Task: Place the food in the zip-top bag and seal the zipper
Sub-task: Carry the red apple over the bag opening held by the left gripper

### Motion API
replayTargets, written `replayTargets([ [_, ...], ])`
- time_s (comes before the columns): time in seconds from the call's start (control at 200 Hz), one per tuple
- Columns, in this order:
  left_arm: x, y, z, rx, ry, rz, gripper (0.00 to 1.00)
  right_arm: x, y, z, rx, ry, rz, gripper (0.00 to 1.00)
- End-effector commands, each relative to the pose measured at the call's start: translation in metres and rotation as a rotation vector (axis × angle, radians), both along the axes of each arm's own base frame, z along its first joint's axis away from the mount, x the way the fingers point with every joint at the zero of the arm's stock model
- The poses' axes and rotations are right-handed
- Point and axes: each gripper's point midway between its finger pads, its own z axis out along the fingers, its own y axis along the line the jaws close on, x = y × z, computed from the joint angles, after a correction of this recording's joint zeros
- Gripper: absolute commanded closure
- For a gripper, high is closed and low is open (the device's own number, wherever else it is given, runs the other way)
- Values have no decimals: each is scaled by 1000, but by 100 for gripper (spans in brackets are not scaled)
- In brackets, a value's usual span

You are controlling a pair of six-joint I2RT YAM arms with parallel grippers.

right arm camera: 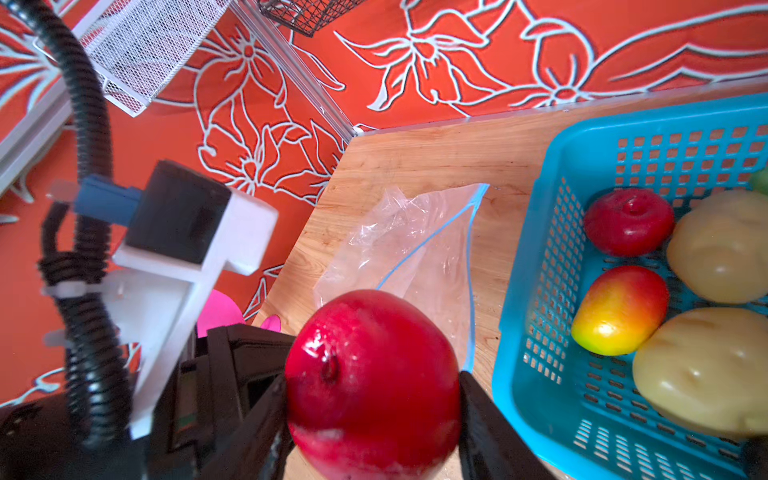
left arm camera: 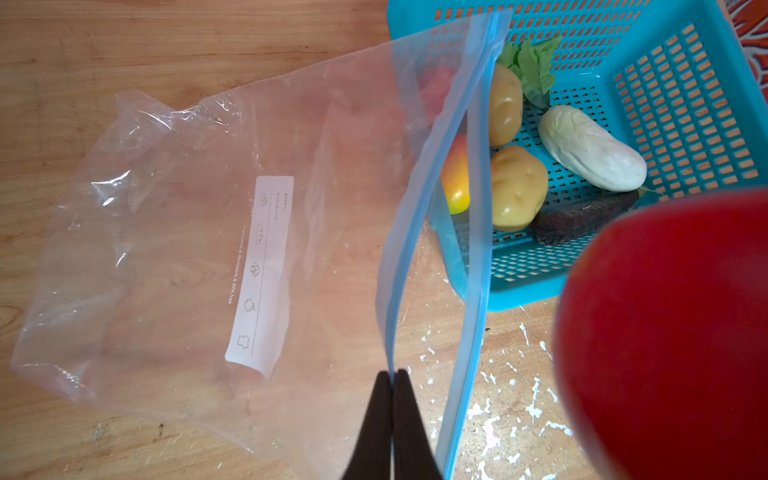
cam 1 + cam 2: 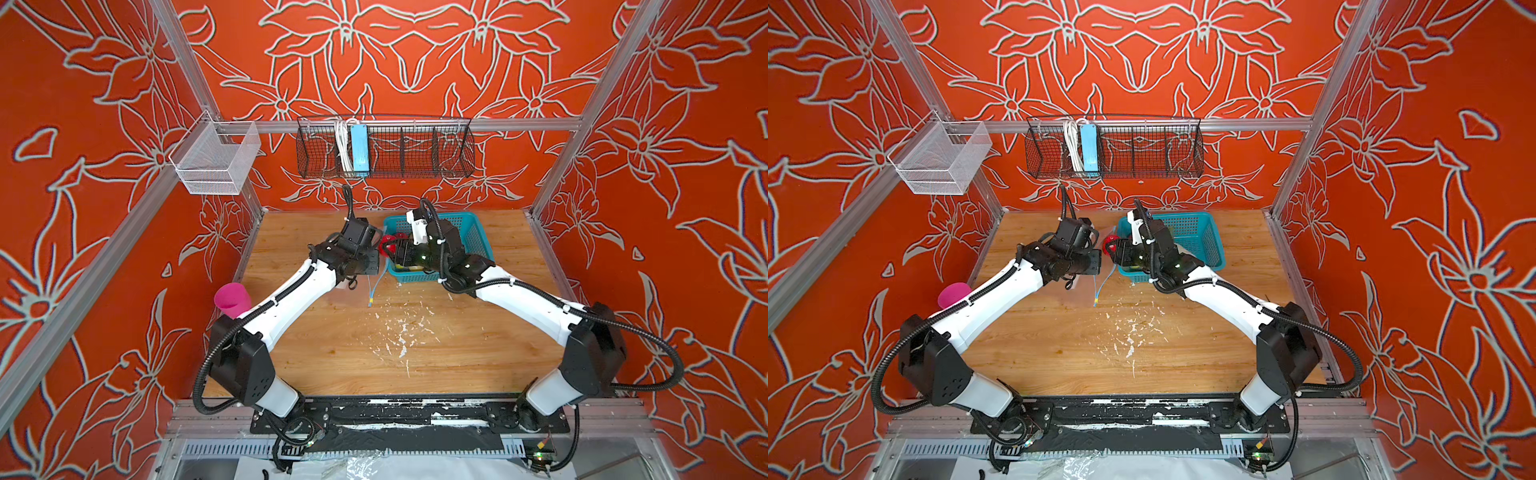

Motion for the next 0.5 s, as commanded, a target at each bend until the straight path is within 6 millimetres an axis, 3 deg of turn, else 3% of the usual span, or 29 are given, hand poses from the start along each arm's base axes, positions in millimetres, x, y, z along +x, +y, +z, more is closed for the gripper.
replayTargets([
  [0.0, -1, 4, 10, -9, -24, 13, 100, -1, 11, -14, 30, 37, 7, 64],
  [0.495, -3, 6, 16, -20, -43, 17, 100, -1, 28, -39, 17, 83, 17, 65],
])
